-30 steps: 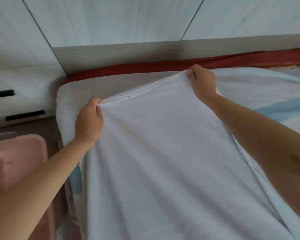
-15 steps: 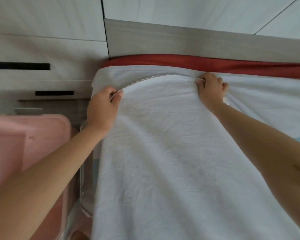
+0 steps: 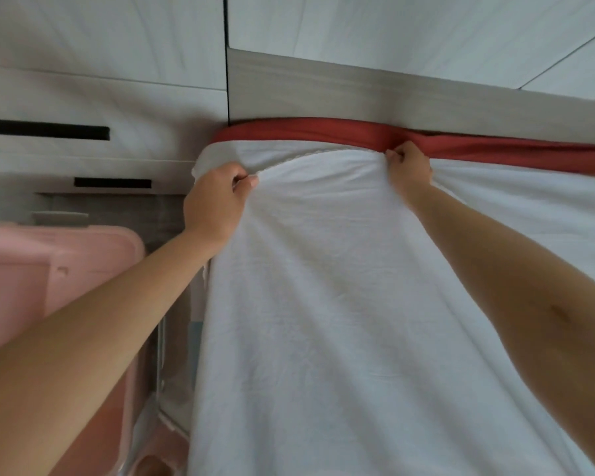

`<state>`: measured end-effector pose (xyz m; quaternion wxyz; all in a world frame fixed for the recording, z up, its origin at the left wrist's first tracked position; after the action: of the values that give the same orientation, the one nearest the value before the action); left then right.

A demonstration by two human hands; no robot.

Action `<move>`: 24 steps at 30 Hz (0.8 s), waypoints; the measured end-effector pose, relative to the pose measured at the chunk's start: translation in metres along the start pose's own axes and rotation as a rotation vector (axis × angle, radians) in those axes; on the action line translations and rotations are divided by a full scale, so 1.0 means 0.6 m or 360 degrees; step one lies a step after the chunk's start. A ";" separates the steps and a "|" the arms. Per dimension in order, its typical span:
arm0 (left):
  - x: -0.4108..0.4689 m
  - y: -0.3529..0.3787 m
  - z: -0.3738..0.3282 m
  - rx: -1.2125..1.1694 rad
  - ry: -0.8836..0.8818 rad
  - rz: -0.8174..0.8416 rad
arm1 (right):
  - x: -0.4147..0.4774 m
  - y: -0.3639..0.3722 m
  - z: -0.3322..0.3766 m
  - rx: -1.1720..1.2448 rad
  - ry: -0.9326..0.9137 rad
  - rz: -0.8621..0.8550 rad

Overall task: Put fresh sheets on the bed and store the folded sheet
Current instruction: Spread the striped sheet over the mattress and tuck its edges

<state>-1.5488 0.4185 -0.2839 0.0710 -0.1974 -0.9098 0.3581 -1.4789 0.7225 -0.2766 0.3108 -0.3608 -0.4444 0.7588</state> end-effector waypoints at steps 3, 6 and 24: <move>0.005 0.003 0.005 -0.0011 -0.0043 0.0053 | -0.012 -0.004 0.009 -0.0162 0.0023 -0.0156; 0.006 -0.002 0.000 -0.0082 -0.0105 0.0116 | -0.072 -0.016 0.041 -0.0171 -0.0066 -0.0520; -0.251 -0.078 0.084 -0.0346 -0.0443 0.0253 | -0.345 0.156 0.142 -0.0731 -0.0927 0.0664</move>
<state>-1.4392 0.2943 -0.2871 -0.1058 -0.2237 -0.9257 0.2861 -1.4500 0.4816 -0.2755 -0.0764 -0.2734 -0.5887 0.7568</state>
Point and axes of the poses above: each hand's wrist, its own x-axis towards the middle knuckle, its own y-axis out of the palm, z = x × y, the point moved 5 cm from there along x, towards the middle knuckle, and after that the axes turned 4 degrees about y, right-handed, at the moved point
